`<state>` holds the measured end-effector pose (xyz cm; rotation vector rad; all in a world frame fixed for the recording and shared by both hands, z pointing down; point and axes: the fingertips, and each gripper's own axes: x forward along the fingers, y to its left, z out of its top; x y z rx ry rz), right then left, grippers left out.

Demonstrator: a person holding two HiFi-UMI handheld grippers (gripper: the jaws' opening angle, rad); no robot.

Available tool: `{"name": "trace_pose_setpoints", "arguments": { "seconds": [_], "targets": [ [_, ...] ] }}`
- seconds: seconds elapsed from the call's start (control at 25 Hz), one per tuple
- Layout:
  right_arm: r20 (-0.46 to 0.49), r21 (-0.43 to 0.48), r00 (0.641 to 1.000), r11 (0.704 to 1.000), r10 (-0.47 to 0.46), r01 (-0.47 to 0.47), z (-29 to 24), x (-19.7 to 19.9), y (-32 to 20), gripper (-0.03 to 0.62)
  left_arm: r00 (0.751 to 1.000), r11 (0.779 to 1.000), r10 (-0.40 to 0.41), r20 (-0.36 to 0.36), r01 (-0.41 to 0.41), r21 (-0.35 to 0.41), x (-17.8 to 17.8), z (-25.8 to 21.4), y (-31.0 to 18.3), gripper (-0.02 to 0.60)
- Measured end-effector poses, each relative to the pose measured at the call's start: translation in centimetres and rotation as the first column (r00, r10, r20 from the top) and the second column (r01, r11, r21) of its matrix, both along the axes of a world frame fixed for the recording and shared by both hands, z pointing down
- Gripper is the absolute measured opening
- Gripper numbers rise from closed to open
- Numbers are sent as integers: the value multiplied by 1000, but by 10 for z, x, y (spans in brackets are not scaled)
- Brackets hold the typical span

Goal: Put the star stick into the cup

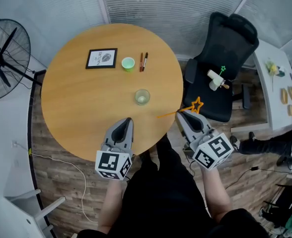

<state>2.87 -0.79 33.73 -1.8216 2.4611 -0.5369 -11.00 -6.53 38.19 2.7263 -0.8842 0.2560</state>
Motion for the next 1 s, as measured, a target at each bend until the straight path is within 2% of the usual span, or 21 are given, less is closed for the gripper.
{"name": "trace_pose_setpoints", "arguments": {
  "seconds": [0.2,0.48,0.72,1.0],
  "targets": [
    [23,15,997,997,-73,73,-1,3,-32,26,997,997,-72,22,72,-1,-2,0,-17,-2],
    [47,16,981,982,-188,187,4,17,-81,26,985,986,-167,49,167,2,13,-1,-46,-2],
    [70,6,955,958,-288,288,14,27,-121,26,962,964,-264,65,265,-5,23,1,-68,-2],
    [91,-24,911,914,-401,405,28,35,-155,26,926,928,-368,85,371,-21,37,10,-86,-2]
  ]
}}
